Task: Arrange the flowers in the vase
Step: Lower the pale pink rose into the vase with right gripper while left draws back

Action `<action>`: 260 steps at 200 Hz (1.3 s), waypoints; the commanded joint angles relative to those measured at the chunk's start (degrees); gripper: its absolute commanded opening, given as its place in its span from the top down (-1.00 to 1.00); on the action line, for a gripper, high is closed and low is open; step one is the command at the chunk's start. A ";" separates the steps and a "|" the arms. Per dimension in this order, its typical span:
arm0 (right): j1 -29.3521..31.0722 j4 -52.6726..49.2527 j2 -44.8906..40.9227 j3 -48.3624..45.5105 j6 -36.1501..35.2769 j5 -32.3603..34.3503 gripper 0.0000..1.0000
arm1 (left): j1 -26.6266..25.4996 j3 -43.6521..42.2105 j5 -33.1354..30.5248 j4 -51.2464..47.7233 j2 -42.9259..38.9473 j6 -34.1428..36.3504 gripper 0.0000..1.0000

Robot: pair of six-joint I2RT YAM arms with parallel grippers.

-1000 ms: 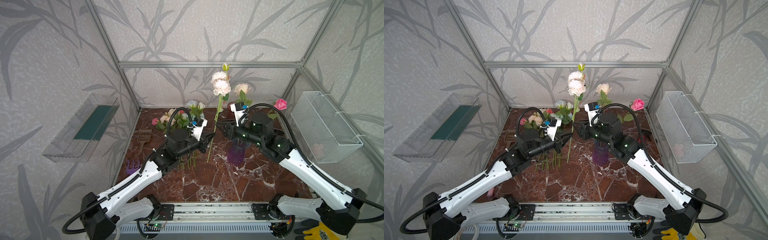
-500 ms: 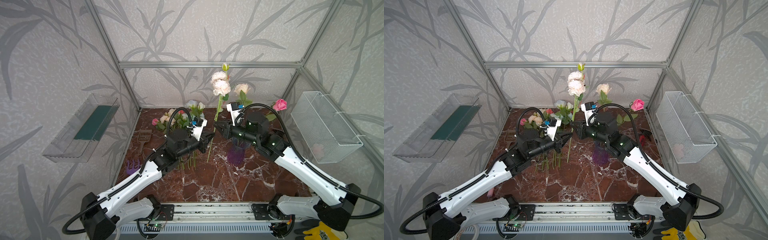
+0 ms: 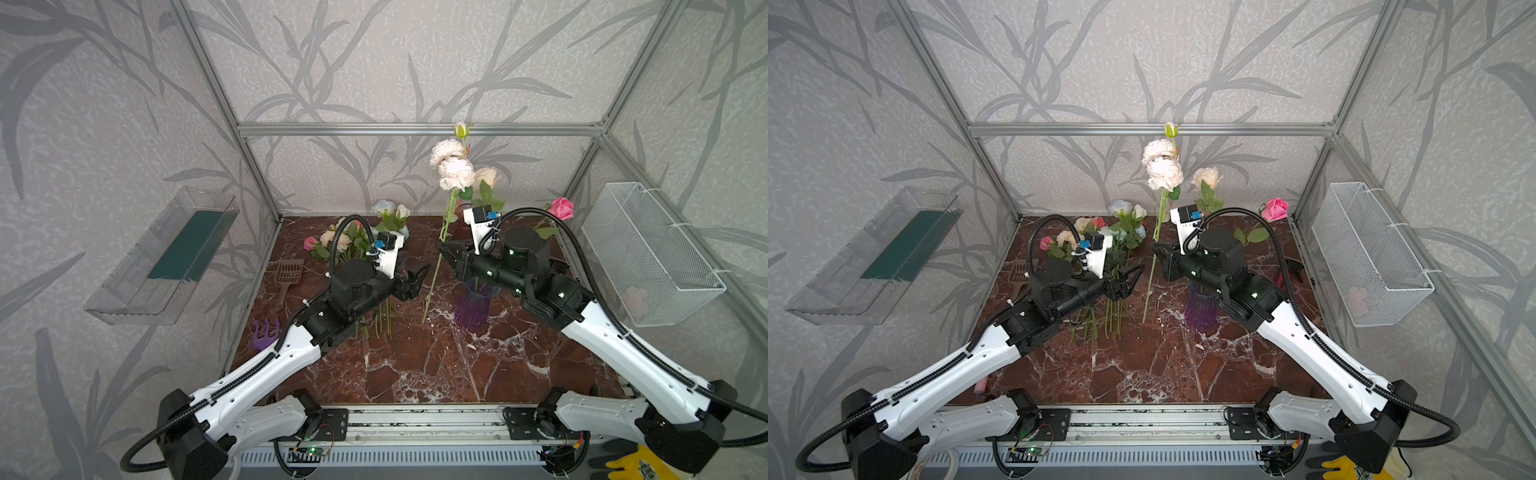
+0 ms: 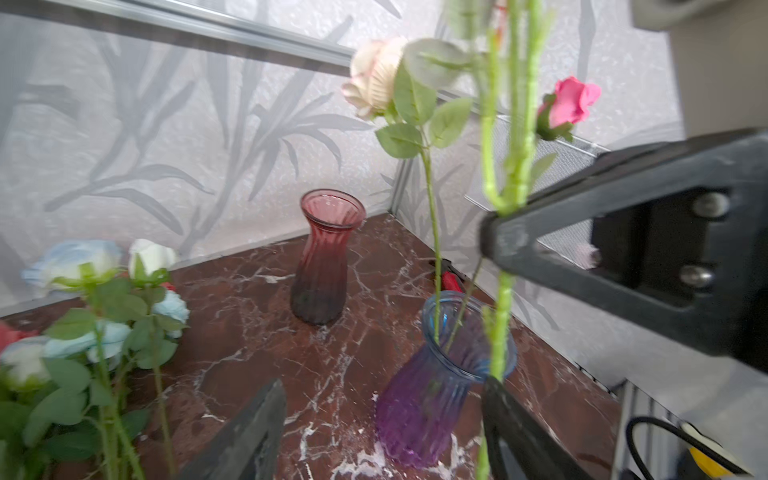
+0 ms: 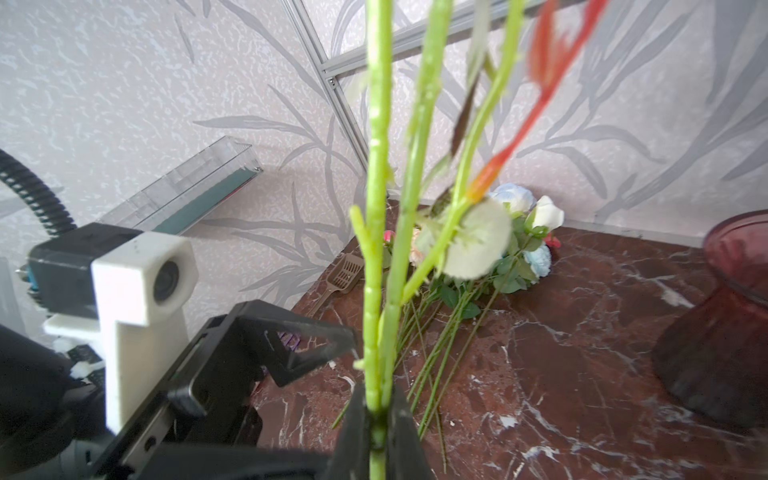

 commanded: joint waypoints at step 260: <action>-10.25 -5.01 -14.12 -15.46 -10.10 17.76 0.82 | 0.11 -3.81 -20.99 4.85 -1.21 0.44 -0.54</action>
